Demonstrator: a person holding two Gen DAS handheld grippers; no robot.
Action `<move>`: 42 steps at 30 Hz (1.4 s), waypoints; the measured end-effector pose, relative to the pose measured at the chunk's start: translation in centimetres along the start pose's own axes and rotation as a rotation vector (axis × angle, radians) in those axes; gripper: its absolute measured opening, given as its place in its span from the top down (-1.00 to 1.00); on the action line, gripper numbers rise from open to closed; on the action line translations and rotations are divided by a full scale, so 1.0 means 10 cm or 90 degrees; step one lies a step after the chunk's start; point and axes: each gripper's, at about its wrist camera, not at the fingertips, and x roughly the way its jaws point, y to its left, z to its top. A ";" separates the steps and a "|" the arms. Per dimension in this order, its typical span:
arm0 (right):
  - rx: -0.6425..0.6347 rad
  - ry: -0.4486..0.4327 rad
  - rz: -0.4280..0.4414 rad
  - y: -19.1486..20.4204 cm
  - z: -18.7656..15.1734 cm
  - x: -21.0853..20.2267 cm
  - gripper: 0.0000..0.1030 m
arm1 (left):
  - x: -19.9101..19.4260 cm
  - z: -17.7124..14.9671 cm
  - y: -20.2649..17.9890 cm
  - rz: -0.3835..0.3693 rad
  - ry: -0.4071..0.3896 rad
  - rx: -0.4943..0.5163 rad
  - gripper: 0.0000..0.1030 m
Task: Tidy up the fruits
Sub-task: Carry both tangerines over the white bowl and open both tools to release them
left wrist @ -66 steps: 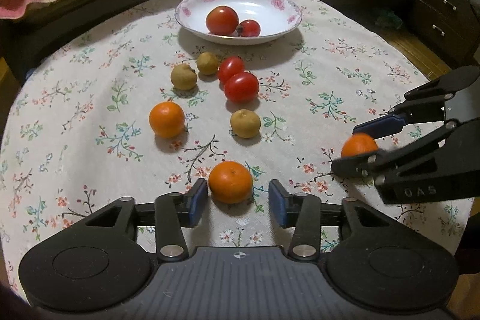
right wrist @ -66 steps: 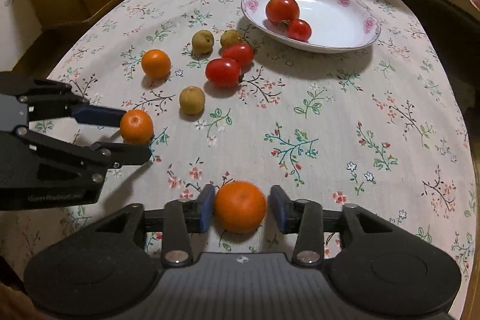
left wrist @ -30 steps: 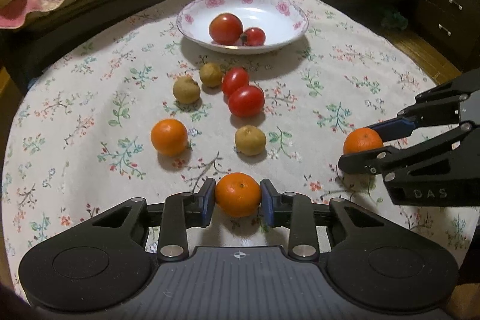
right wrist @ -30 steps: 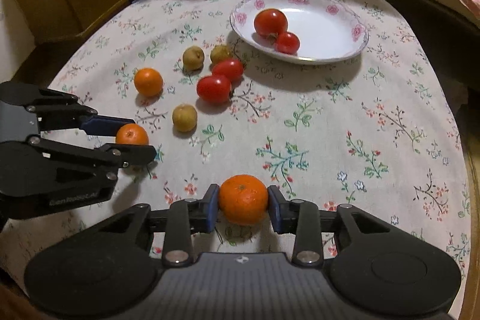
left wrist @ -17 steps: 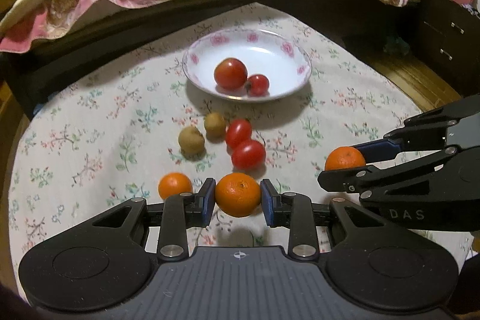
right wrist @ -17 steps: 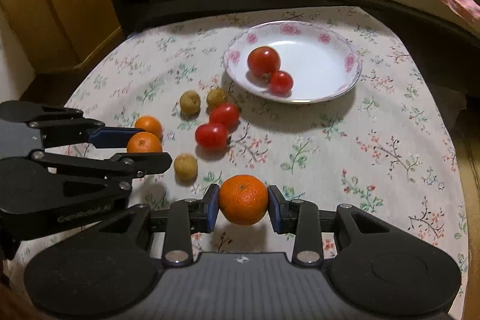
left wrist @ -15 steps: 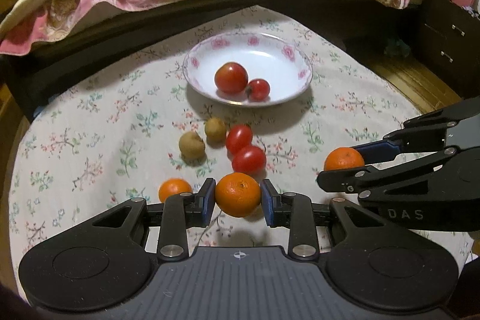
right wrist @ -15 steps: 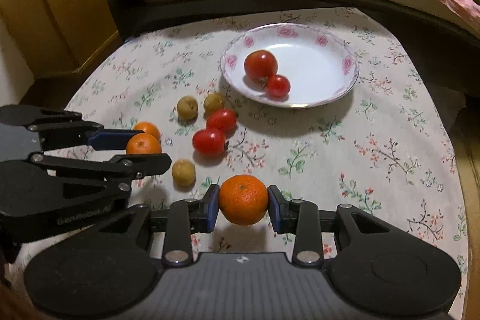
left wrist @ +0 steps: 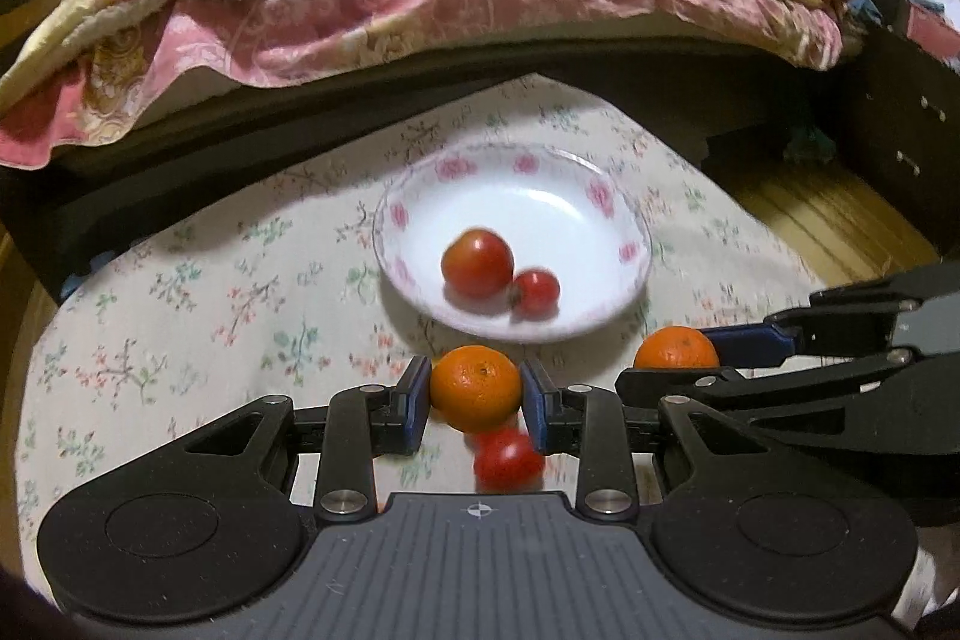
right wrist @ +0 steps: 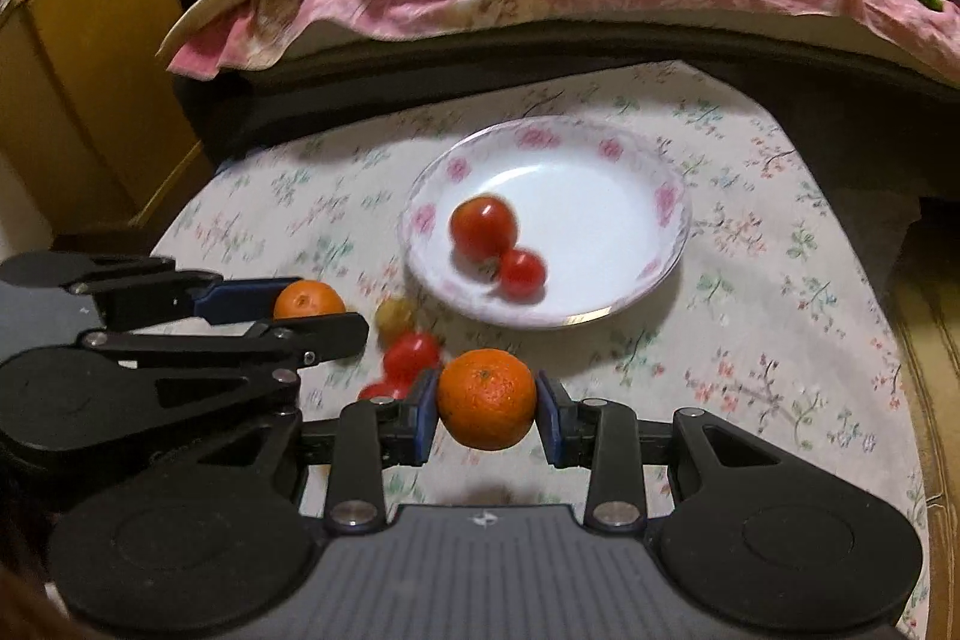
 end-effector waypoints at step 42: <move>0.089 -0.046 -0.060 -0.47 0.67 0.77 0.26 | 0.92 0.58 0.28 -0.029 -0.011 -0.057 0.22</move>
